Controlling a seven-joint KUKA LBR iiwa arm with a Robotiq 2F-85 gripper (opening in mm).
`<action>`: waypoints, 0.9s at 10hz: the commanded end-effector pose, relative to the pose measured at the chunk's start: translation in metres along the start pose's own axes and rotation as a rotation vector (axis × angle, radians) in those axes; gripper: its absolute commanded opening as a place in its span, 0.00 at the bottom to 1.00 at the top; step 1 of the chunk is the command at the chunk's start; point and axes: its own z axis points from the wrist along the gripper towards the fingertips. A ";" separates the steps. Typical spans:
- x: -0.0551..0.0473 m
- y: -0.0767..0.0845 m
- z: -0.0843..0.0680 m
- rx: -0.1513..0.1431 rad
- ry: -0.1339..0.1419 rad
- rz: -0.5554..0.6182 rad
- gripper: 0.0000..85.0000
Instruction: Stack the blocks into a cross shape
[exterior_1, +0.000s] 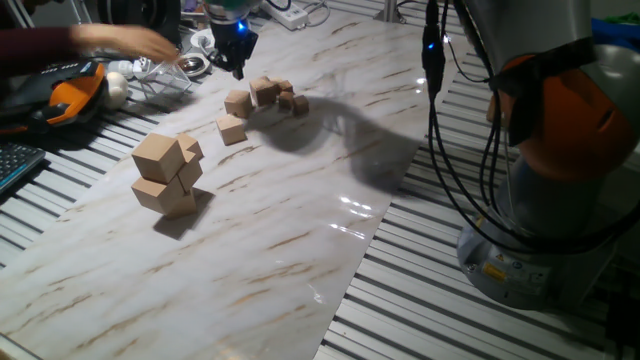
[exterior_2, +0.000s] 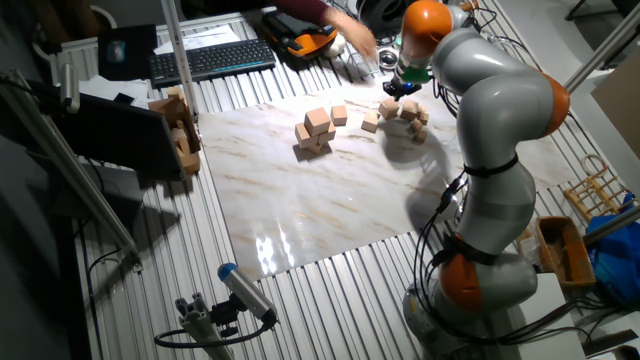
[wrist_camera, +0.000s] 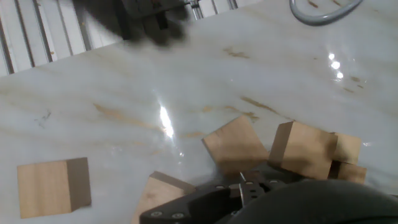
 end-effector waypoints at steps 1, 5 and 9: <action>0.000 0.001 0.001 0.014 0.008 -0.004 0.00; 0.012 0.015 0.000 -0.017 0.058 0.011 0.00; 0.025 0.027 0.011 -0.019 0.063 0.062 0.00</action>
